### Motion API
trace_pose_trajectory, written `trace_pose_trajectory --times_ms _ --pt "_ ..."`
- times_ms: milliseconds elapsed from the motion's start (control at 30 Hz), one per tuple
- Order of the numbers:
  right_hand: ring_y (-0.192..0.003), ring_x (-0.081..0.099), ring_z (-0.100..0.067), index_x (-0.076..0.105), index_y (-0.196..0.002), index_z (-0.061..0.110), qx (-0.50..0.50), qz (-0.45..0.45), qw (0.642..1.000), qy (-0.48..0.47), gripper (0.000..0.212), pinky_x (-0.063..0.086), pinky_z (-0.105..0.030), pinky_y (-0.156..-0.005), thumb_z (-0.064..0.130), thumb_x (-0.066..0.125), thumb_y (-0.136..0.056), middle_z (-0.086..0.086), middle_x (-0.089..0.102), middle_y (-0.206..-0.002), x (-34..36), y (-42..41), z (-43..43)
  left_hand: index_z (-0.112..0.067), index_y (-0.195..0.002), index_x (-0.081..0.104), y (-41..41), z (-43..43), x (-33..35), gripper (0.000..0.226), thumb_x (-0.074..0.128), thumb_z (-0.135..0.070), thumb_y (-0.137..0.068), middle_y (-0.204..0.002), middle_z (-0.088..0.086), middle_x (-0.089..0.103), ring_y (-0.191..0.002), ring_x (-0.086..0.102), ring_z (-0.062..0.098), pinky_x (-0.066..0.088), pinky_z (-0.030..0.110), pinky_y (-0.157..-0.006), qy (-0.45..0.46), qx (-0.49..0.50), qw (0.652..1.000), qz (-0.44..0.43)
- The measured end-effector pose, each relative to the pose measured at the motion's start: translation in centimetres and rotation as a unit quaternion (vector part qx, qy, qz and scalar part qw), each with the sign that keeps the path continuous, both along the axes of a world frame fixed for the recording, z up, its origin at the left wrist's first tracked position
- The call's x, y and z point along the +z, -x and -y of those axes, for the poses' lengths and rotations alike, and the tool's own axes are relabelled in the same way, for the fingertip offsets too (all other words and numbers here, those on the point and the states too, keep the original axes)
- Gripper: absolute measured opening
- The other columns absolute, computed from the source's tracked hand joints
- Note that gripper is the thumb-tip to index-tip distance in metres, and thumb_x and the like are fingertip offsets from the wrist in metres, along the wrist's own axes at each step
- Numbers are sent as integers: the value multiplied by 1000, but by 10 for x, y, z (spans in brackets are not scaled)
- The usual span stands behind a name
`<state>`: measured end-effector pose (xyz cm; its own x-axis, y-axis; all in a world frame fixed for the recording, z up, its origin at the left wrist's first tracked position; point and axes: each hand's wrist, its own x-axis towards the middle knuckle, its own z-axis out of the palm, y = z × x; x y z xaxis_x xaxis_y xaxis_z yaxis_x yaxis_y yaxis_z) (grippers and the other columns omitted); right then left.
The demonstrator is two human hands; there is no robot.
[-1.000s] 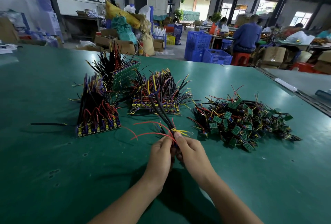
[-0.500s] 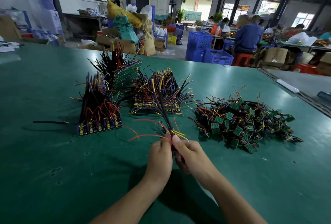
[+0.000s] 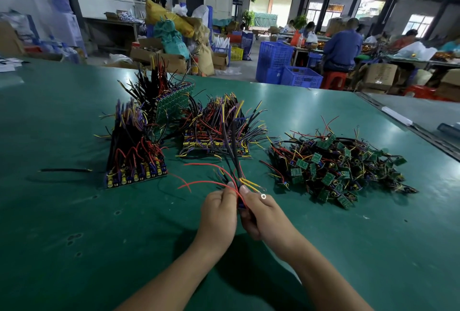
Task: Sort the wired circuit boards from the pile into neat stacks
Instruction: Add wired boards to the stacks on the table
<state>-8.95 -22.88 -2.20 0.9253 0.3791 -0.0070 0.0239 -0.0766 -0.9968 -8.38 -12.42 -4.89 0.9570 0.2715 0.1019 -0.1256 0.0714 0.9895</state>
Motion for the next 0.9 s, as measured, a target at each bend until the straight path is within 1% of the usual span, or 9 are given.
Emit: trace_pose_trajectory --times_ms 67,133,200,333,433,533,600,733,900 --pt "-37 22 -9 39 -57 20 2 -9 1000 -23 48 16 -21 -41 33 36 -104 9 31 -41 -4 1 -3 11 -68 60 0 -2 0 62 40 -45 -85 -65 36 58 -56 53 48 50 54 -61 9 2 1000 5" --pt "-39 20 -9 43 -53 25 5 -28 998 -53 51 17 -18 -41 38 38 -102 9 29 -44 -8 1 -5 -5 -57 66 -2 -4 -4 53 42 -35 -95 -53 9 62 -52 54 25 46 33 -56 11 6 1000 9" --pt "-39 18 -8 49 -54 25 12 -55 994 -91 50 17 -16 -40 46 39 -98 9 28 -45 -9 0 -7 -11 -49 56 -4 -4 -5 57 39 -22 -103 -45 -3 54 -43 45 12 38 23 -45 21 24 999 -1" --pt "-36 17 -7 51 -51 24 10 -54 993 -106 53 16 -15 -39 58 47 -92 8 28 -41 -7 -1 -9 -9 -61 49 -4 -1 -1 46 35 -19 -104 -49 4 45 -47 39 15 32 28 -50 30 47 998 1" --pt "-34 19 -9 48 -48 22 -9 -64 992 -107 53 16 -15 -39 56 45 -89 5 30 -40 -6 0 -9 -13 -56 44 -2 3 1 49 34 -17 -104 -42 -6 44 -37 36 7 31 19 -41 47 49 998 -3" --pt "-34 22 -10 50 -49 21 -29 -90 989 -115 56 18 -14 -39 51 41 -96 3 33 -41 -7 0 -7 -8 -62 47 -1 5 2 45 34 -20 -104 -49 10 43 -42 37 17 28 22 -43 90 37 995 -39" --pt "-36 24 -10 53 -52 21 -44 -95 986 -128 55 20 -15 -38 50 42 -96 1 36 -44 -7 0 -7 -7 -65 49 0 4 3 45 33 -24 -104 -50 12 44 -41 37 18 27 21 -44 115 28 991 -58" --pt "-38 33 -11 68 -66 17 -71 -77 980 -171 46 25 -18 -38 40 45 -98 -1 47 -50 -6 -4 -9 -14 -67 50 0 1 3 43 35 -31 -103 -50 6 43 -39 34 14 25 20 -45 153 11 985 -77" --pt "-44 43 -9 75 -91 13 -86 -118 948 -281 28 35 -20 -41 22 50 -98 -4 53 -61 -5 -10 -5 -19 -57 31 -1 -7 10 45 32 -28 -101 -40 -8 19 -29 14 6 11 10 -39 196 1 978 -79"
